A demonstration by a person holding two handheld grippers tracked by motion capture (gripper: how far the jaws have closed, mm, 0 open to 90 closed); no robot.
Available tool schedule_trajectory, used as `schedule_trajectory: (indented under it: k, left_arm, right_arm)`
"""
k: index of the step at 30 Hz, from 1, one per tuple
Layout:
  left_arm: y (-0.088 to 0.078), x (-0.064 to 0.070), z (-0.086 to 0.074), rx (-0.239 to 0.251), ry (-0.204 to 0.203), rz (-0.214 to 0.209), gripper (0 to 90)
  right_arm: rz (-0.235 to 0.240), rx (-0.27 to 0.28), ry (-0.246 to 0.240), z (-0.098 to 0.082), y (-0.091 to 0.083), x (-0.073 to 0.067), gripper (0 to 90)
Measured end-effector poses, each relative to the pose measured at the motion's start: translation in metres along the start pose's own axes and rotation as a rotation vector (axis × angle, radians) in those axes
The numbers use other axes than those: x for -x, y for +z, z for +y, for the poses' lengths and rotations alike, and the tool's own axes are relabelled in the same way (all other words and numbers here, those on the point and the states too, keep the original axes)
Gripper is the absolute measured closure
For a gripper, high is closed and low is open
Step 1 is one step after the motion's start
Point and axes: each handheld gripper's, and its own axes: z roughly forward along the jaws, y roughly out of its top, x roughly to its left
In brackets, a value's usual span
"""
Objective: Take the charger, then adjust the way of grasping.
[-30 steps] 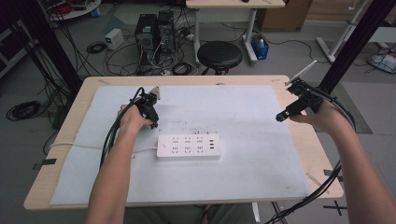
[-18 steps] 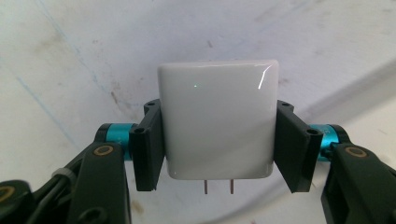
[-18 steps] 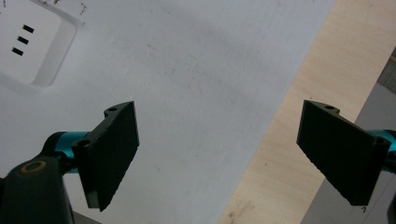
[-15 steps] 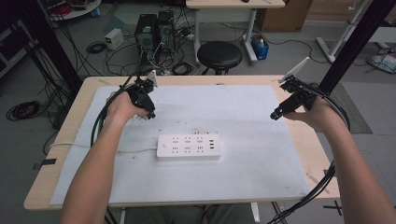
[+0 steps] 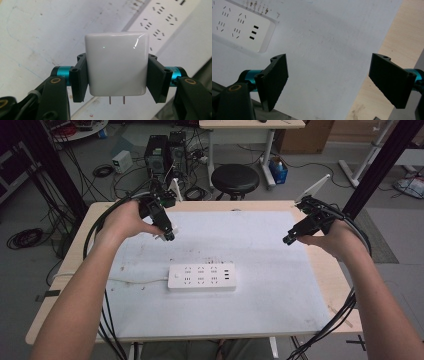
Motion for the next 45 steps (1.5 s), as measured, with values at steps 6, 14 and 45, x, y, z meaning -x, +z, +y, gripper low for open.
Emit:
schedule_trajectory:
  k: [6,14,45]
  left_arm:
    - [-0.006,0.006,0.002,0.003,0.037,-0.009,41.9]
    - [-0.006,0.016,0.002,0.093,0.162,-0.030,42.0]
    - [0.049,0.094,0.050,0.541,0.529,-0.199,42.4]
  right_arm:
    - [-0.007,-0.003,0.008,0.000,-0.006,-0.002,15.3]
    - [0.084,-0.021,0.034,-0.002,-0.005,-0.001,16.1]
    - [0.779,0.046,0.341,0.004,0.031,-0.041,28.7]
